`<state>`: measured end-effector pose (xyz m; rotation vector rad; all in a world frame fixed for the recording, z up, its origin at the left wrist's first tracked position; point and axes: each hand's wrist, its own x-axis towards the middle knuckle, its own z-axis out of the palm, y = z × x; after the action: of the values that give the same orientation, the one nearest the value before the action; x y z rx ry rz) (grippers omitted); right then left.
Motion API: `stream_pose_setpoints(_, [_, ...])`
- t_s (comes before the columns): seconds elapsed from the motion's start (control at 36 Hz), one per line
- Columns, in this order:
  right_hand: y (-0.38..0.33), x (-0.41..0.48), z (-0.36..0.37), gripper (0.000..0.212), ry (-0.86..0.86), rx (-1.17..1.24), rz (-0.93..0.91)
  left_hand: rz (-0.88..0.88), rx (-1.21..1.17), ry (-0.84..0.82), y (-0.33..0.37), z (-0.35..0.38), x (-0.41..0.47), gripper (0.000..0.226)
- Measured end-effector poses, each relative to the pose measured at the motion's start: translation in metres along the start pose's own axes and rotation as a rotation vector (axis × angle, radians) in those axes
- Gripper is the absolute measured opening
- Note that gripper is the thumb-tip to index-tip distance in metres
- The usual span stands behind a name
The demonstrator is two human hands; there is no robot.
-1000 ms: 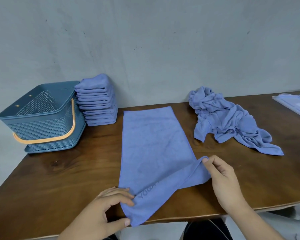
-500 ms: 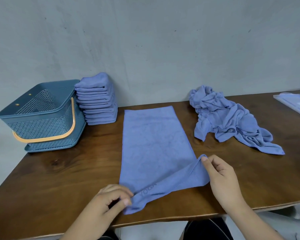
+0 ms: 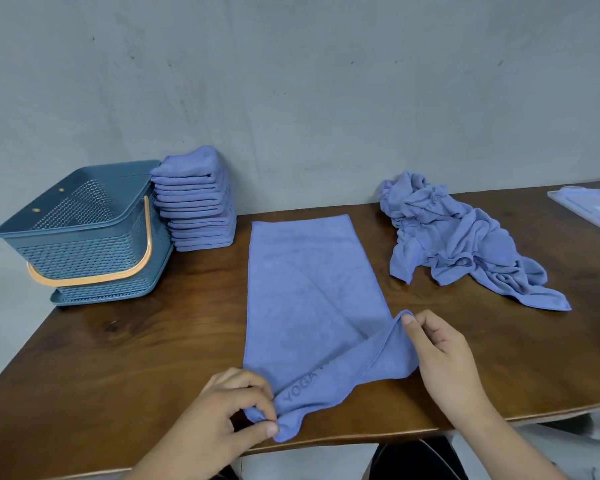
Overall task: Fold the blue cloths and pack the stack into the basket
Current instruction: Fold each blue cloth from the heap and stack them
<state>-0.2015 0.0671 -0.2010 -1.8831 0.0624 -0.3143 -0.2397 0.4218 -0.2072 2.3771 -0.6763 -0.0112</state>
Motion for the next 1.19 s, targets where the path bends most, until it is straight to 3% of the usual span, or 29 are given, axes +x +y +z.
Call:
stream_pose_setpoints(0.11, [0.000,0.000,0.000,0.046,0.001,0.014,-0.001,0.013,0.022,0.044,-0.003,0.005,-0.001,0.009])
stream_pose_setpoints(0.17, [0.000,0.000,0.000,0.044,0.007,0.027,0.000,-0.034,-0.091,0.120,-0.005,0.004,-0.003,0.010])
stream_pose_setpoints(0.25, [0.001,-0.001,0.000,0.038,-0.002,0.027,0.011,-0.197,-0.371,0.257,-0.003,-0.002,-0.006,0.029])
stream_pose_setpoints(0.33, [-0.001,-0.003,0.001,0.034,-0.016,0.018,-0.002,-0.279,-0.445,0.368,-0.003,-0.004,-0.004,0.040])
stream_pose_setpoints(0.56, [-0.009,-0.010,0.000,0.029,0.041,0.004,-0.029,-0.342,-0.567,0.502,0.009,0.003,0.001,0.016])
stream_pose_setpoints(0.64, [-0.009,-0.013,0.001,0.028,0.061,-0.017,-0.044,-0.389,-0.629,0.572,0.019,0.000,0.005,0.017])
stream_pose_setpoints(0.72, [-0.007,-0.010,0.002,0.028,0.070,-0.037,-0.051,-0.398,-0.675,0.531,0.024,-0.003,0.009,0.030])
stream_pose_setpoints(0.78, [-0.005,-0.006,0.002,0.026,0.074,-0.038,-0.046,-0.374,-0.630,0.484,0.024,-0.004,0.013,0.032])
stream_pose_setpoints(0.83, [-0.006,0.000,0.004,0.023,0.079,-0.050,-0.047,-0.354,-0.514,0.500,0.022,-0.007,0.019,0.019])
stream_pose_setpoints(0.97, [-0.013,0.031,0.009,0.026,0.091,-0.083,-0.070,-0.393,-0.391,0.701,0.016,-0.017,0.048,0.024])
stream_pose_setpoints(1.19, [-0.011,0.115,0.030,0.034,0.068,-0.209,-0.112,-0.490,-0.334,0.803,-0.010,-0.041,0.135,0.029])
